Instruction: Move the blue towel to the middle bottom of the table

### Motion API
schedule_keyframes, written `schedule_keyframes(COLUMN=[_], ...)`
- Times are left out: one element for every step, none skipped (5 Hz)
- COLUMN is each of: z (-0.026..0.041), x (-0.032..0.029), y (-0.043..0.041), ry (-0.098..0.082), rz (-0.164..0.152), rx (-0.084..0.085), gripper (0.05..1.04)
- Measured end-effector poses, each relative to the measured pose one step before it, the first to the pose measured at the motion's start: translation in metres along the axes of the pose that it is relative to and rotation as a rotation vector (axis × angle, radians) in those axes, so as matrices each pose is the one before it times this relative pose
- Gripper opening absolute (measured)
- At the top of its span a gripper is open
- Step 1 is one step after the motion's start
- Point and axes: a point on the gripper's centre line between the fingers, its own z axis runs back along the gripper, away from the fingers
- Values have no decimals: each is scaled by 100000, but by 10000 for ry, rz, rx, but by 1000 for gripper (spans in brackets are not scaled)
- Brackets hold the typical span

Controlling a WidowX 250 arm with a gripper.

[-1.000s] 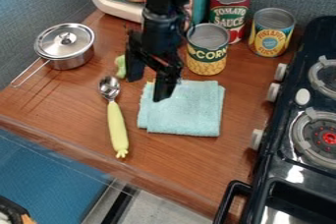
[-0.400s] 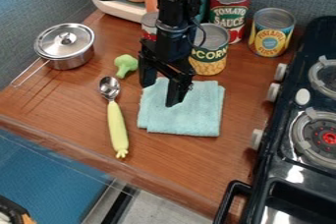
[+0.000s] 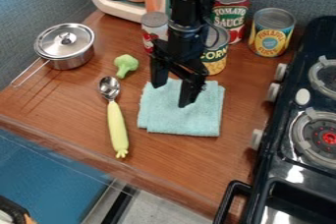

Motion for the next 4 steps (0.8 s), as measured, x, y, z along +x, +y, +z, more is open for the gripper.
schedule_keyframes(z=[272, -109, -557, -184], x=[212, 291, -285, -395], y=[-562, -863, -285, 6], ry=[-356, -165, -2, -247], rz=[43, -101, 18, -27], rx=[237, 184, 162, 108], gripper=[1001, 1001, 1001, 1001])
